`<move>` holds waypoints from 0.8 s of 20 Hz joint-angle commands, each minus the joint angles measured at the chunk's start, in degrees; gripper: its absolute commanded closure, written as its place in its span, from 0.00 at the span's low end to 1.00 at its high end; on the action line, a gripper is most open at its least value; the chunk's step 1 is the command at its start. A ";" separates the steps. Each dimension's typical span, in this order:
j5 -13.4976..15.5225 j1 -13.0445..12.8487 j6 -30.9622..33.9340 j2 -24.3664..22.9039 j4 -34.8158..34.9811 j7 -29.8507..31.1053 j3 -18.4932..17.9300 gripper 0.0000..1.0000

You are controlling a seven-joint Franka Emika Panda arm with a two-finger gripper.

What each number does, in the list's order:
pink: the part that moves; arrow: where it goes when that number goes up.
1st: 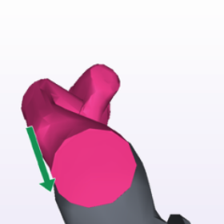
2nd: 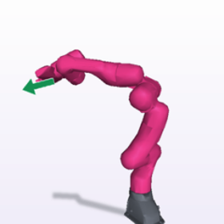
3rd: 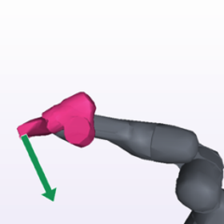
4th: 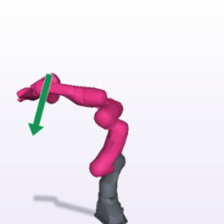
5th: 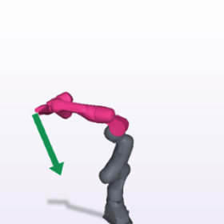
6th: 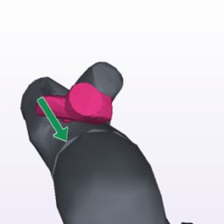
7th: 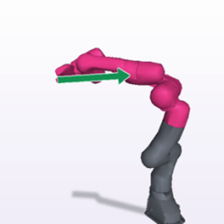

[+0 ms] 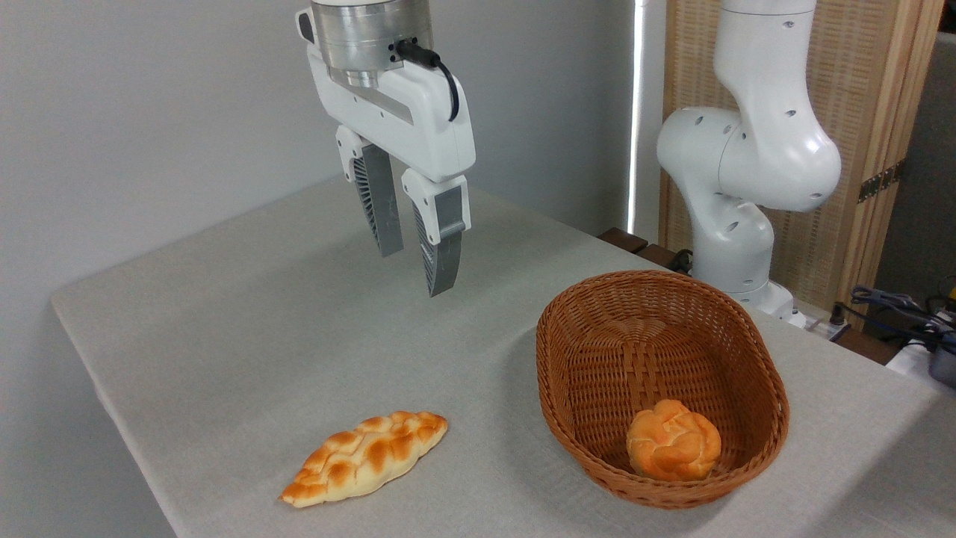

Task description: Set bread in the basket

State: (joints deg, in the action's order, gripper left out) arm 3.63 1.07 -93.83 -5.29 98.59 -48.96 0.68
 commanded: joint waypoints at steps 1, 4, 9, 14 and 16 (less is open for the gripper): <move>-0.81 -1.15 1.80 0.90 -1.47 0.89 -2.26 0.00; -0.73 -1.24 1.80 0.90 -1.73 0.97 -4.11 0.00; -0.81 -1.59 1.63 0.99 -2.35 1.33 -3.76 0.00; -3.53 -3.34 1.72 1.43 -2.44 1.50 -3.41 0.00; -4.07 -3.97 1.72 1.69 -2.44 1.50 -3.41 0.00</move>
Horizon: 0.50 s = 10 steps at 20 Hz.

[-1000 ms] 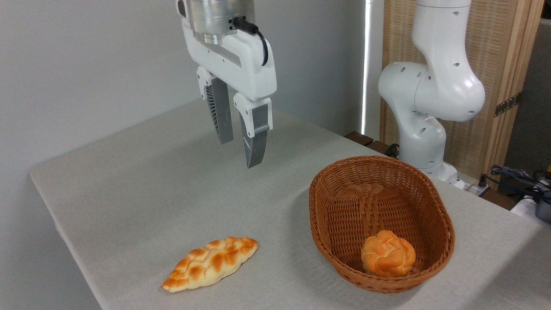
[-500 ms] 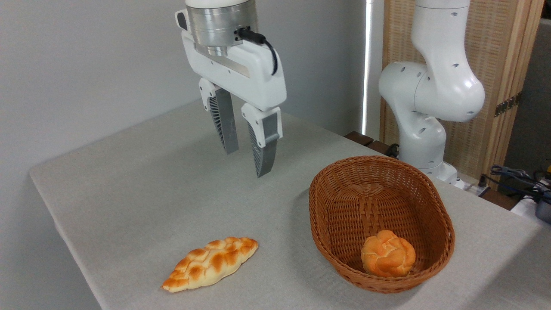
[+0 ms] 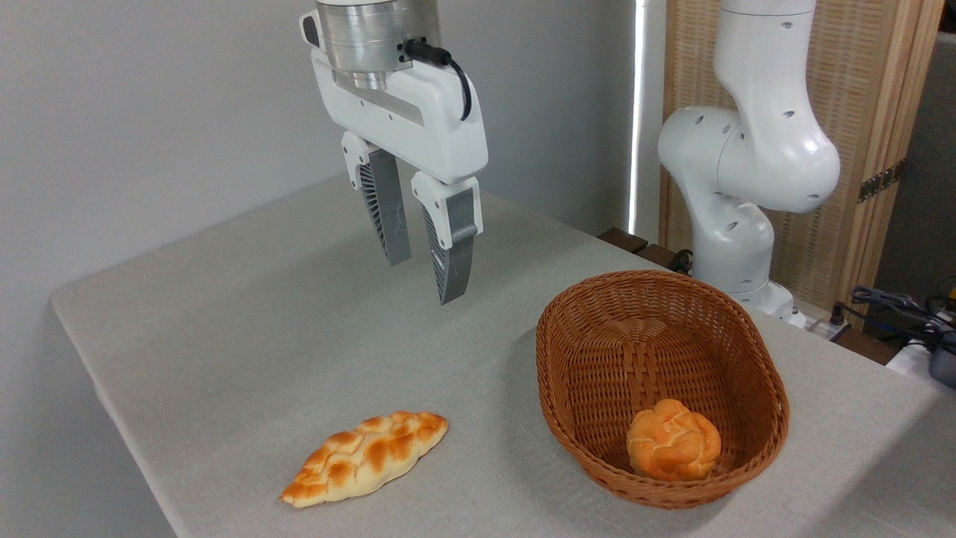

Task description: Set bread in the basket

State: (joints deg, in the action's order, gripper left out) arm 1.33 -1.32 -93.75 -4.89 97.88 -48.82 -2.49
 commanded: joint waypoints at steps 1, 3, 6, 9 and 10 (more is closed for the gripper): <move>-1.77 -1.58 1.65 1.29 -1.73 1.36 -0.23 0.00; -1.77 -1.58 1.65 1.29 -1.73 1.27 -0.23 0.00; -1.68 -1.58 1.73 1.29 -1.64 1.45 -0.23 0.00; -1.68 -1.58 1.73 1.29 -1.73 1.19 -0.41 0.00; -1.68 -1.58 1.73 1.29 -1.73 1.10 -0.41 0.00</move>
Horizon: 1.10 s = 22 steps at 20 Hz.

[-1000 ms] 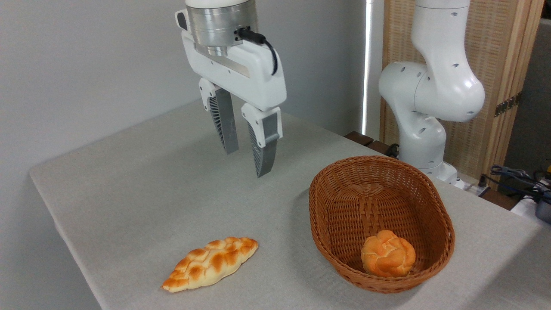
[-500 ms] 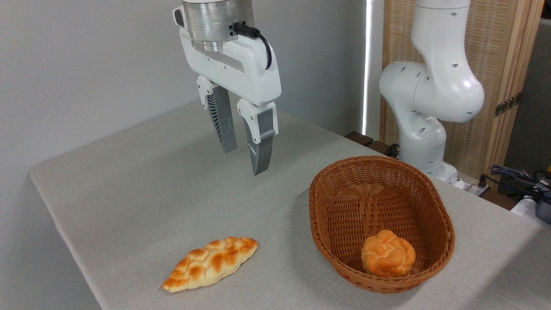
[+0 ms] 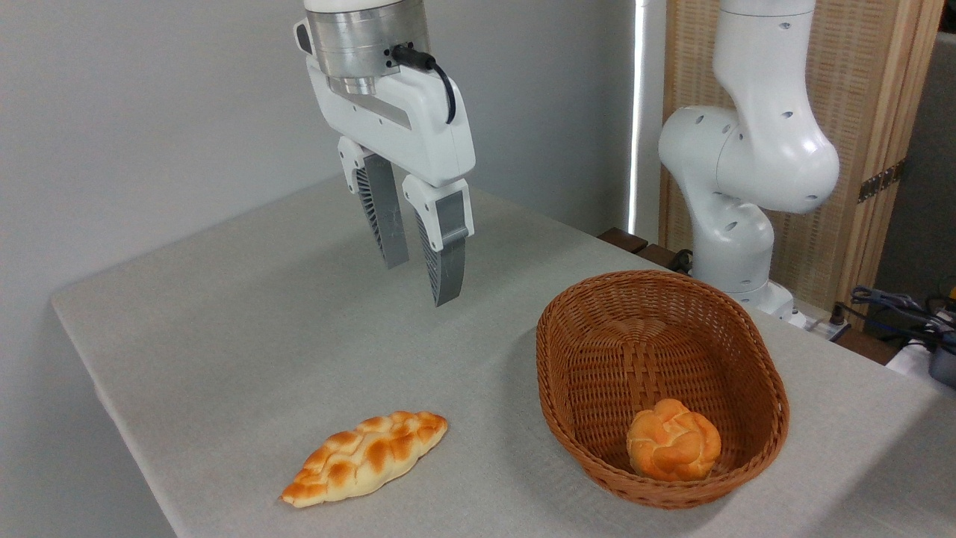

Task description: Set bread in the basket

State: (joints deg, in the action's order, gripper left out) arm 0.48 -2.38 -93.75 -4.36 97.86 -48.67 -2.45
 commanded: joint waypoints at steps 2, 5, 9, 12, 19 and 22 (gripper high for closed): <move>-0.92 -0.52 1.73 0.76 -1.71 1.30 -0.45 0.00; -0.92 -0.61 1.73 0.85 -1.71 1.73 -0.36 0.00; -0.84 -0.26 1.73 0.85 -1.62 3.85 1.38 0.00; -0.84 0.01 1.73 0.94 -1.62 3.85 1.74 0.00; -0.92 0.01 1.73 1.11 -1.71 3.32 1.75 0.00; -0.84 0.01 1.73 1.11 -1.89 3.15 1.48 0.00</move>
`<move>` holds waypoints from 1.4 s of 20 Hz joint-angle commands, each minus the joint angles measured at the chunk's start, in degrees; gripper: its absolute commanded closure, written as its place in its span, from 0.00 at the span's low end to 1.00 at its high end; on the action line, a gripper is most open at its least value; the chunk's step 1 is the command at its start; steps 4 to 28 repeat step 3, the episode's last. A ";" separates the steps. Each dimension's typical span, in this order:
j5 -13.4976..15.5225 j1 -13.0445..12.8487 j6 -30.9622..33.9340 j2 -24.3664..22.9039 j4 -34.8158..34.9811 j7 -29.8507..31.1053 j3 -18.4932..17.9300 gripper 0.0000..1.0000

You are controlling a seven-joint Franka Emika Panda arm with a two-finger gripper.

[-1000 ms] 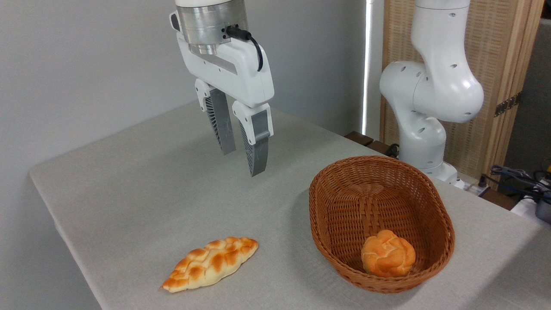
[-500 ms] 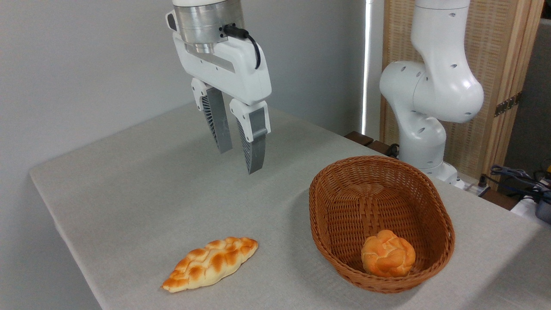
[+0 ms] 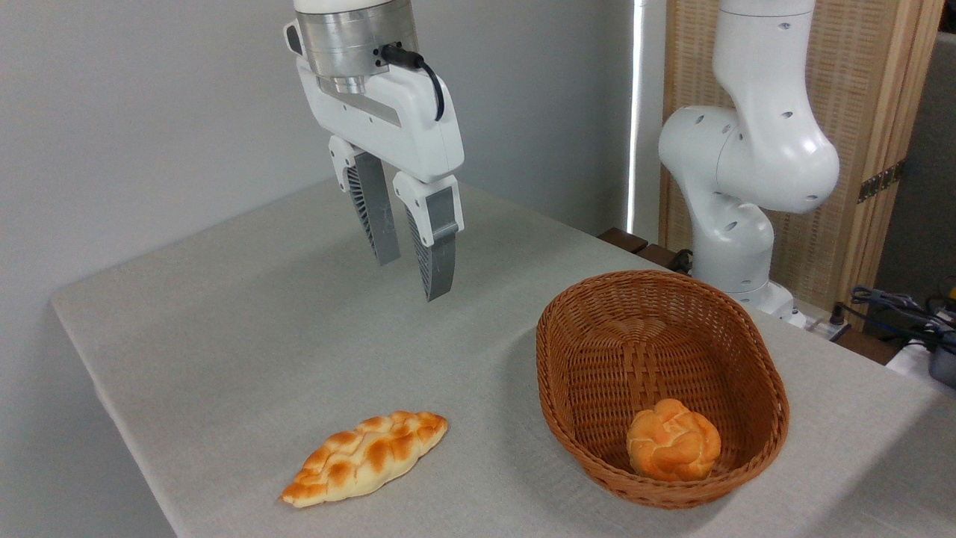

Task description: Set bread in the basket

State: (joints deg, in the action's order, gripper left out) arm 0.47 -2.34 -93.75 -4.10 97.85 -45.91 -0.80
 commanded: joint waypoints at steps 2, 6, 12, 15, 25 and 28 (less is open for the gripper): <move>-0.73 -0.04 1.73 0.76 -1.88 0.56 -0.43 0.00; -0.65 -0.04 1.64 0.85 -1.97 0.56 -0.61 0.00; -0.65 -0.04 1.64 0.85 -1.97 0.56 -0.61 0.00; -0.65 -0.04 1.64 0.85 -1.97 0.56 -0.61 0.00; -0.65 -0.04 1.64 0.85 -1.97 0.56 -0.61 0.00; -0.65 -0.04 1.64 0.85 -1.97 0.56 -0.61 0.00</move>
